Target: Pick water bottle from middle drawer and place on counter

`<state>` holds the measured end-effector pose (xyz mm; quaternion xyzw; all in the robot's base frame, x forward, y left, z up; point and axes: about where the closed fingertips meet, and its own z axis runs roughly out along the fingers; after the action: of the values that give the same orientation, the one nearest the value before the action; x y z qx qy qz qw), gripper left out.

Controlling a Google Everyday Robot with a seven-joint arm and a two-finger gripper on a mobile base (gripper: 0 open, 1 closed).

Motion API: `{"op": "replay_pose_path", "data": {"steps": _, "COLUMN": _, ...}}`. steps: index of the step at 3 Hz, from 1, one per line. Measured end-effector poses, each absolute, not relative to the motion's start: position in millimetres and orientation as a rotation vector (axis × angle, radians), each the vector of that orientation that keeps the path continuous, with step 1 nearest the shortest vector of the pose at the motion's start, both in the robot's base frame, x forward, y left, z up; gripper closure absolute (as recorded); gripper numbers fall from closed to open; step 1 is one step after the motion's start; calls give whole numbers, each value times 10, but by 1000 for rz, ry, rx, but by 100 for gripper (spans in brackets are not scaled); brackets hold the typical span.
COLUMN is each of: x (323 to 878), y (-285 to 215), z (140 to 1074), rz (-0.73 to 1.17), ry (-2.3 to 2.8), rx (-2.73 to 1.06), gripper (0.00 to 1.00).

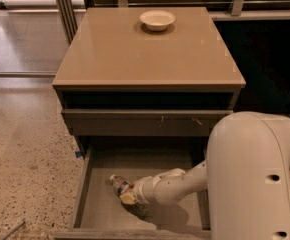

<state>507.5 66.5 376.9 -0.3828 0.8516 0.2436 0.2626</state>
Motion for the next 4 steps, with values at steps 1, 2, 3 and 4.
{"op": "replay_pose_path", "data": {"steps": 1, "x": 4962, "y": 888, "z": 4113, "rz": 668, "ry": 2313, "rx": -1118, "gripper": 100}}
{"op": "replay_pose_path", "data": {"steps": 2, "x": 5156, "y": 1223, "z": 5246, "rz": 581, "ry": 2198, "rx": -1235, "gripper": 100}}
{"op": "replay_pose_path", "data": {"steps": 3, "x": 5436, "y": 1431, "z": 6144, "rz": 526, "ry": 2105, "rx": -1290, "gripper": 100}}
{"op": "replay_pose_path", "data": {"steps": 4, "x": 5690, "y": 1493, "z": 7098, "rz": 476, "ry": 2008, "rx": -1306, "gripper": 100}}
